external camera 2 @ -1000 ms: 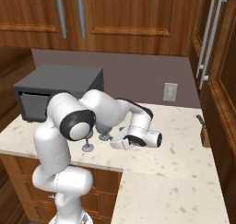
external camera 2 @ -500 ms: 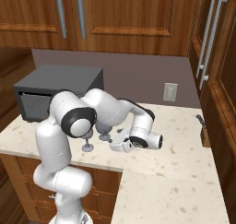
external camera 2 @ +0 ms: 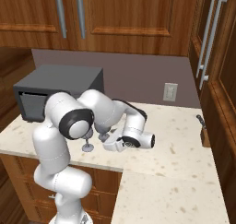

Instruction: Retrieve the wine glasses from the counter and place one next to each plate.

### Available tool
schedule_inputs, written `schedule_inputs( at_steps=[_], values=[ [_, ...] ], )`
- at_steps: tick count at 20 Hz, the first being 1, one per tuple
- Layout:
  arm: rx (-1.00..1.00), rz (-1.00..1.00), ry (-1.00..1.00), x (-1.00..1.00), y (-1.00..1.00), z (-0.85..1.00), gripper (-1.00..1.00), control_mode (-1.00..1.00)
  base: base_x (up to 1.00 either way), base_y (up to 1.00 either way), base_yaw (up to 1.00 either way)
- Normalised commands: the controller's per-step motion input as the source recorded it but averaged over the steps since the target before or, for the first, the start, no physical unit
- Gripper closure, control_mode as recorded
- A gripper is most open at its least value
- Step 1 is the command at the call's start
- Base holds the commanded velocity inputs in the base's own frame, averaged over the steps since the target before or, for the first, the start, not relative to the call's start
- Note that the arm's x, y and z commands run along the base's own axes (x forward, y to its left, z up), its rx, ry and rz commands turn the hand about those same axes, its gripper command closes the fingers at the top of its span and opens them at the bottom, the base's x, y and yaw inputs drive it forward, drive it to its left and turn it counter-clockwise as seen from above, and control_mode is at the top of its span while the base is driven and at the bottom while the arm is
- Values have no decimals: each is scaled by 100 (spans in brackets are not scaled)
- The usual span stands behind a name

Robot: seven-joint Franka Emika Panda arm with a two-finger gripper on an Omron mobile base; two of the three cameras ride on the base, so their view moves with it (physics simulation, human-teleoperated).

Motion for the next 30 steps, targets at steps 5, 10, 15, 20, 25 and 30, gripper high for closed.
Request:
schedule_inputs(
  at_steps=[5, 10, 15, 20, 25, 30],
  values=[
    [0, -8, 12, 5, 3, 0, -100, -100, 0, 0, 0],
    [0, -12, 15, 9, 0, 0, -100, -100, 0, 0, 0],
    [0, -12, 10, 4, 2, -1, -100, -100, 0, 0, 0],
    [0, -8, 3, 0, 13, -13, -100, -100, 0, 0, 0],
    [0, -6, 0, 5, 19, -11, -100, -100, 0, 0, 0],
    [0, -3, -3, 14, 2, 0, -100, -100, 0, 0, 0]
  ],
)
